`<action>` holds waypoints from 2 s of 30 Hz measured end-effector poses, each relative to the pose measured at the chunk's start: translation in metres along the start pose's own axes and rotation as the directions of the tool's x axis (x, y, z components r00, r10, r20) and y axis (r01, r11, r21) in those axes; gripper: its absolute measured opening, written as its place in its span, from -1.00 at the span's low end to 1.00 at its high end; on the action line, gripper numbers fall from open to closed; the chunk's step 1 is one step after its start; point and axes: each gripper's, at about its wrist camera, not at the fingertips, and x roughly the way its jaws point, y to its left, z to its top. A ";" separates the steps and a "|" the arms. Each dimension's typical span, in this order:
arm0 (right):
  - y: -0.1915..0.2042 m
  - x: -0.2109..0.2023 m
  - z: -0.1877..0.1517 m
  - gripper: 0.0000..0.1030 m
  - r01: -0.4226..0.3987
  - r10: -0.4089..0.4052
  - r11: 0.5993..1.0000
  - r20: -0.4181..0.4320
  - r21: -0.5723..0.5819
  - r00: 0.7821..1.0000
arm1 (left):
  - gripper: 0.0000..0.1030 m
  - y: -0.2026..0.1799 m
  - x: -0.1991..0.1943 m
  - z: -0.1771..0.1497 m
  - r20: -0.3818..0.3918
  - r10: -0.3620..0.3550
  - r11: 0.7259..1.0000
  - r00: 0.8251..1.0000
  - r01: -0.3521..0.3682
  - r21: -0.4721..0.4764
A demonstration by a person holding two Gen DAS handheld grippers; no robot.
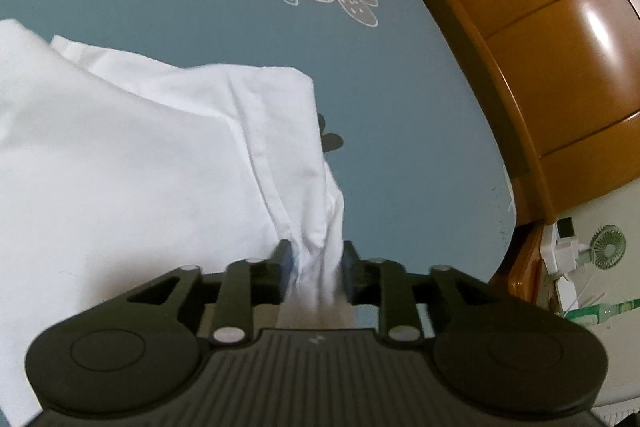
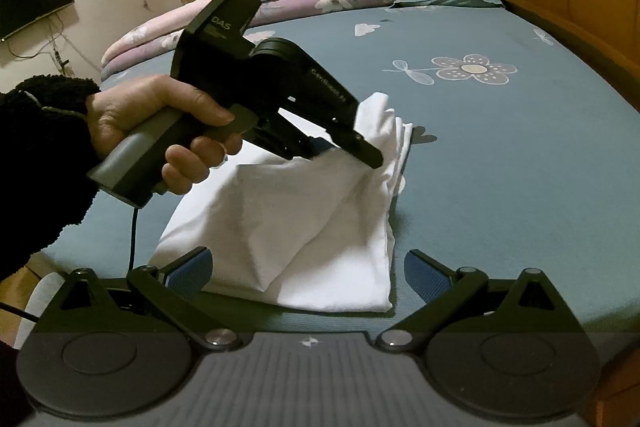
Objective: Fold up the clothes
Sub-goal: 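Open the left gripper to release the folded edge onto the shirt, then withdraw the open left gripper from the folded shirt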
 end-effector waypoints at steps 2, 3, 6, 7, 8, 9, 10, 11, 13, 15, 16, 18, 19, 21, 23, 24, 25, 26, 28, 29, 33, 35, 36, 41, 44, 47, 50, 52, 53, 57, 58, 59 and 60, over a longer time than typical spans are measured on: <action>0.000 -0.001 0.000 1.00 0.005 -0.005 1.000 0.000 0.002 1.000 | -0.31 -0.004 -0.002 0.000 0.000 -0.004 1.000 1.000 0.004 0.021; 0.000 -0.002 -0.001 1.00 0.006 -0.006 1.000 -0.001 0.003 1.000 | -0.25 -0.007 -0.004 -0.001 0.004 -0.008 0.999 1.000 0.008 0.034; 0.001 -0.003 -0.002 1.00 0.006 -0.006 1.000 -0.003 0.012 1.000 | -0.08 -0.017 -0.014 -0.002 0.015 -0.020 0.996 1.000 0.019 0.091; 0.001 -0.003 -0.002 1.00 0.004 -0.004 1.000 -0.003 0.016 1.000 | -0.06 -0.021 -0.018 -0.003 0.019 -0.024 0.993 1.000 0.022 0.114; 0.000 -0.002 -0.002 1.00 -0.001 0.001 1.000 -0.004 0.021 1.000 | -0.01 -0.024 -0.024 -0.005 0.027 -0.019 0.989 0.999 0.015 0.145; 0.001 -0.002 -0.002 1.00 -0.005 0.005 1.000 -0.001 0.025 1.000 | 0.07 -0.028 -0.030 -0.007 0.038 -0.010 0.984 0.999 0.004 0.177; 0.001 -0.003 -0.002 1.00 -0.009 0.009 0.999 0.004 0.033 1.000 | 0.10 -0.030 -0.036 -0.009 0.051 0.005 0.977 0.999 -0.015 0.214; 0.001 -0.003 -0.002 1.00 -0.014 0.013 0.999 0.009 0.040 1.000 | 0.13 -0.032 -0.041 -0.013 0.066 0.025 0.966 0.997 -0.041 0.255; -0.002 -0.005 -0.003 1.00 -0.027 0.026 0.998 0.022 0.058 0.999 | 0.13 -0.035 -0.053 -0.023 0.100 0.067 0.937 0.993 -0.097 0.336; -0.004 -0.007 -0.004 1.00 -0.035 0.033 0.996 0.032 0.077 0.999 | 0.14 -0.032 -0.066 -0.039 0.136 0.115 0.898 0.984 -0.162 0.410; -0.006 -0.008 -0.004 0.99 -0.034 0.031 0.996 0.036 0.087 0.999 | 0.14 -0.029 -0.071 -0.048 0.154 0.140 0.877 0.978 -0.195 0.440; -0.010 -0.010 -0.005 0.92 -0.033 0.029 0.994 0.043 0.108 0.999 | 0.16 -0.023 -0.081 -0.068 0.189 0.180 0.832 0.965 -0.252 0.495; -0.012 -0.011 -0.006 0.88 -0.030 0.024 0.993 0.046 0.116 0.999 | 0.19 -0.019 -0.087 -0.080 0.204 0.192 0.809 0.960 -0.273 0.520; -0.015 -0.011 -0.006 0.67 -0.034 0.027 0.990 0.051 0.135 0.998 | 0.38 -0.012 -0.098 -0.102 0.236 0.215 0.760 0.948 -0.314 0.569; -0.018 -0.010 -0.007 0.51 -0.047 0.039 0.986 0.053 0.158 0.998 | 0.38 -0.007 -0.108 -0.124 0.264 0.219 0.727 0.939 -0.338 0.598; -0.019 -0.010 -0.007 0.43 -0.052 0.044 0.984 0.054 0.168 0.998 | 0.38 -0.007 -0.111 -0.135 0.276 0.218 0.708 0.936 -0.346 0.616; -0.020 -0.009 -0.007 0.41 -0.049 0.040 0.983 0.050 0.176 0.998 | 0.38 -0.007 -0.114 -0.146 0.287 0.216 0.688 0.933 -0.354 0.634; -0.020 -0.008 -0.008 0.39 -0.045 0.037 0.982 0.047 0.184 0.998 | 0.38 -0.007 -0.115 -0.158 0.314 0.225 0.649 0.922 -0.382 0.658; -0.020 -0.007 -0.008 0.39 -0.040 0.033 0.980 0.042 0.193 0.999 | 0.38 -0.013 -0.108 -0.178 0.372 0.264 0.543 0.890 -0.456 0.705; -0.019 -0.007 -0.008 0.39 -0.039 0.032 0.980 0.041 0.194 0.999 | 0.38 -0.015 -0.105 -0.188 0.397 0.282 0.487 0.874 -0.486 0.725; -0.012 -0.009 -0.008 0.39 -0.036 0.028 0.982 0.047 0.183 0.998 | 0.37 -0.020 -0.096 -0.220 0.420 0.295 0.338 0.858 -0.505 0.794; -0.010 -0.010 -0.009 0.39 -0.040 0.032 0.983 0.047 0.178 0.998 | 0.26 -0.020 -0.094 -0.228 0.424 0.294 0.291 0.856 -0.503 0.814; -0.009 -0.010 -0.009 0.39 -0.040 0.032 0.984 0.046 0.176 0.998 | 0.08 -0.020 -0.093 -0.230 0.427 0.298 0.272 0.854 -0.505 0.819; -0.004 -0.010 -0.010 0.39 -0.039 0.033 0.985 0.038 0.167 0.999 | -0.28 -0.013 -0.090 -0.229 0.423 0.323 0.232 0.846 -0.504 0.832; -0.001 -0.011 -0.010 0.39 -0.043 0.037 0.986 0.039 0.162 0.999 | -0.31 -0.009 -0.085 -0.232 0.396 0.329 0.201 0.857 -0.473 0.858; 0.001 -0.011 -0.010 0.39 -0.037 0.031 0.987 0.039 0.158 0.999 | -0.52 -0.005 -0.083 -0.234 0.359 0.331 0.202 0.873 -0.437 0.876; 0.001 -0.011 -0.011 0.39 -0.034 0.028 0.986 0.038 0.162 0.999 | -0.54 0.003 -0.092 -0.227 0.304 0.328 0.299 0.894 -0.404 0.865; 0.000 -0.012 -0.011 0.39 -0.034 0.029 0.986 0.038 0.164 0.999 | -0.54 0.006 -0.097 -0.224 0.284 0.329 0.321 0.901 -0.390 0.863; 0.000 -0.011 -0.009 0.39 -0.039 0.032 0.986 0.044 0.161 0.998 | -0.49 0.005 -0.103 -0.222 0.277 0.320 0.334 0.906 -0.382 0.862; 0.004 -0.006 0.007 0.39 -0.069 0.059 0.988 0.073 0.137 0.996 | -0.41 -0.002 -0.126 -0.203 0.283 0.232 0.427 0.931 -0.359 0.830; 0.006 -0.001 0.012 0.39 -0.084 0.074 0.989 0.079 0.126 0.994 | -0.41 -0.004 -0.129 -0.196 0.296 0.215 0.450 0.931 -0.363 0.816; 0.007 0.006 0.017 0.39 -0.109 0.099 0.987 0.087 0.119 0.991 | -0.41 -0.006 -0.131 -0.189 0.311 0.199 0.470 0.929 -0.369 0.802; 0.007 0.015 0.020 0.39 -0.125 0.115 0.984 0.084 0.129 0.990 | -0.41 -0.007 -0.132 -0.181 0.325 0.190 0.489 0.926 -0.376 0.787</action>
